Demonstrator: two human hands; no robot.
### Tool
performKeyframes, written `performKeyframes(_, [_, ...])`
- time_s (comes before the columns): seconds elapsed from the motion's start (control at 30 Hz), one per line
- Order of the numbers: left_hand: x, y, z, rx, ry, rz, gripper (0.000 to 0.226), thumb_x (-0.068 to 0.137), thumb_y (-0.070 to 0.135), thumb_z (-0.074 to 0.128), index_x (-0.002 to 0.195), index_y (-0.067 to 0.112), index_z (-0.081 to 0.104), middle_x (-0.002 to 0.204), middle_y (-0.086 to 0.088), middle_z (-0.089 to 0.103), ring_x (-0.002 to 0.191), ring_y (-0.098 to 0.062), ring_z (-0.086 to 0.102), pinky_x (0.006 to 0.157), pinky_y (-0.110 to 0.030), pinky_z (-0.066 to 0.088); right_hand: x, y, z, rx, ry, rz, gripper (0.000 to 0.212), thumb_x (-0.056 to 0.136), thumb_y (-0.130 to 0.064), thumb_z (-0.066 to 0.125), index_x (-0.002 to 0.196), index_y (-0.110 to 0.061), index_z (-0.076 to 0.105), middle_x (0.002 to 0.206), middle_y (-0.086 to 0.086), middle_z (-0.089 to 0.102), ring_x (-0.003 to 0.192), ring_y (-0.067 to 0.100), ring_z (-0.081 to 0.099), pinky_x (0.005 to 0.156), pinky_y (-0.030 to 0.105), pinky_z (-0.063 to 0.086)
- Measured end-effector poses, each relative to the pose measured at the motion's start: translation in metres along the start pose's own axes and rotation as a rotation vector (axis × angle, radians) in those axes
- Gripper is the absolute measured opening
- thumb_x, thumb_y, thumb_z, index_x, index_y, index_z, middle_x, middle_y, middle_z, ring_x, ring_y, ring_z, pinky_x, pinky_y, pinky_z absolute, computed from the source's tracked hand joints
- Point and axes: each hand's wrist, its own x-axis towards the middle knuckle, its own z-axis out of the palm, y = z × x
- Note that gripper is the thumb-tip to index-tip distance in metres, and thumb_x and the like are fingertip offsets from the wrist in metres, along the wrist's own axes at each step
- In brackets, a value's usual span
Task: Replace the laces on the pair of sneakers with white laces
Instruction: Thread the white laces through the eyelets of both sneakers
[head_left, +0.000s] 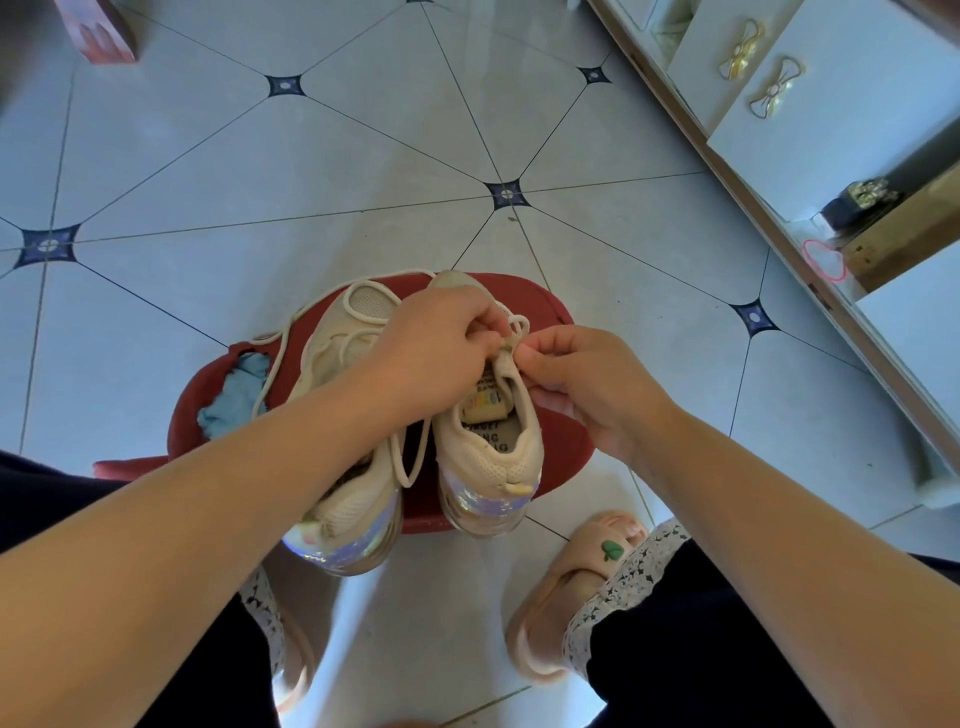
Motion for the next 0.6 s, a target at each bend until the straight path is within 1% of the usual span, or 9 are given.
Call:
performKeyframes(0.07, [-0.003, 0.001, 0.002, -0.002, 0.022, 0.04, 0.013, 0.087, 0.023, 0.057, 0.099, 0.024, 0.063, 0.082, 0.015, 0.055, 0.082, -0.004, 0.05, 0.065, -0.013, 0.034, -0.001, 0.0, -0.001, -0.002, 0.004, -0.002, 0.012, 0.085, -0.01, 0.064, 0.074, -0.014, 0.065, 0.066, -0.003, 0.069, 0.064, 0.006, 0.065, 0.065, 0.019, 0.055])
performKeyframes(0.13, [-0.004, 0.001, 0.005, 0.068, 0.021, 0.1, 0.024, 0.083, 0.033, 0.06, 0.106, 0.025, 0.064, 0.095, 0.011, 0.055, 0.091, -0.003, 0.046, 0.074, -0.02, 0.034, -0.002, 0.0, -0.002, -0.022, 0.008, -0.015, 0.011, 0.086, -0.011, 0.063, 0.075, -0.013, 0.065, 0.066, -0.003, 0.069, 0.066, 0.007, 0.066, 0.067, 0.02, 0.056])
performKeyframes(0.17, [-0.004, 0.001, 0.005, 0.099, 0.022, 0.111, 0.027, 0.08, 0.038, 0.062, 0.105, 0.027, 0.065, 0.098, 0.011, 0.051, 0.094, -0.003, 0.043, 0.078, -0.022, 0.033, -0.003, 0.0, -0.002, -0.035, 0.014, -0.018, 0.011, 0.086, -0.011, 0.063, 0.075, -0.013, 0.065, 0.065, -0.003, 0.069, 0.065, 0.007, 0.066, 0.067, 0.02, 0.056])
performKeyframes(0.23, [-0.001, 0.0, 0.003, 0.134, 0.028, 0.103, 0.025, 0.076, 0.042, 0.065, 0.097, 0.029, 0.066, 0.096, 0.011, 0.046, 0.094, -0.004, 0.04, 0.079, -0.023, 0.032, -0.004, -0.003, -0.002, -0.038, 0.032, -0.011, 0.012, 0.087, -0.011, 0.062, 0.076, -0.012, 0.064, 0.065, -0.002, 0.069, 0.064, 0.007, 0.067, 0.063, 0.019, 0.056])
performKeyframes(0.33, [0.002, 0.0, 0.002, 0.185, 0.013, 0.099, 0.019, 0.074, 0.046, 0.066, 0.086, 0.032, 0.061, 0.094, 0.01, 0.047, 0.095, -0.008, 0.042, 0.08, -0.025, 0.033, -0.007, -0.007, -0.003, -0.018, 0.07, 0.007, 0.012, 0.091, -0.011, 0.056, 0.08, -0.009, 0.061, 0.071, 0.002, 0.071, 0.064, 0.009, 0.068, 0.058, 0.019, 0.056])
performKeyframes(0.43, [0.001, 0.0, 0.002, 0.228, 0.0, 0.123, 0.018, 0.074, 0.045, 0.064, 0.086, 0.034, 0.058, 0.094, 0.011, 0.045, 0.097, -0.008, 0.04, 0.08, -0.026, 0.033, -0.007, -0.014, -0.006, -0.065, 0.219, -0.036, 0.015, 0.094, -0.011, 0.049, 0.081, -0.011, 0.057, 0.075, 0.004, 0.071, 0.062, 0.012, 0.069, 0.055, 0.02, 0.056])
performKeyframes(0.5, [0.0, -0.001, 0.001, 0.253, -0.007, 0.117, 0.022, 0.074, 0.045, 0.063, 0.091, 0.033, 0.06, 0.096, 0.012, 0.042, 0.098, -0.009, 0.038, 0.082, -0.028, 0.033, -0.005, -0.022, -0.014, 0.079, 0.341, -0.044, 0.019, 0.096, -0.006, 0.043, 0.081, -0.012, 0.053, 0.074, 0.004, 0.069, 0.061, 0.013, 0.069, 0.054, 0.021, 0.056])
performKeyframes(0.57, [-0.001, -0.002, -0.001, 0.292, -0.01, 0.114, 0.025, 0.073, 0.046, 0.061, 0.095, 0.034, 0.06, 0.098, 0.014, 0.04, 0.1, -0.01, 0.038, 0.086, -0.031, 0.033, -0.004, -0.034, -0.028, 0.403, 0.409, -0.052, 0.019, 0.098, -0.004, 0.036, 0.085, -0.01, 0.049, 0.073, 0.007, 0.067, 0.059, 0.014, 0.068, 0.056, 0.025, 0.057])
performKeyframes(0.6, [-0.002, -0.002, -0.001, 0.306, -0.01, 0.116, 0.025, 0.074, 0.046, 0.061, 0.096, 0.034, 0.06, 0.097, 0.014, 0.04, 0.101, -0.011, 0.038, 0.086, -0.032, 0.033, -0.004, -0.04, -0.037, 0.577, 0.442, -0.074, 0.02, 0.099, -0.005, 0.034, 0.085, -0.009, 0.047, 0.067, 0.007, 0.066, 0.054, 0.015, 0.067, 0.055, 0.027, 0.058])
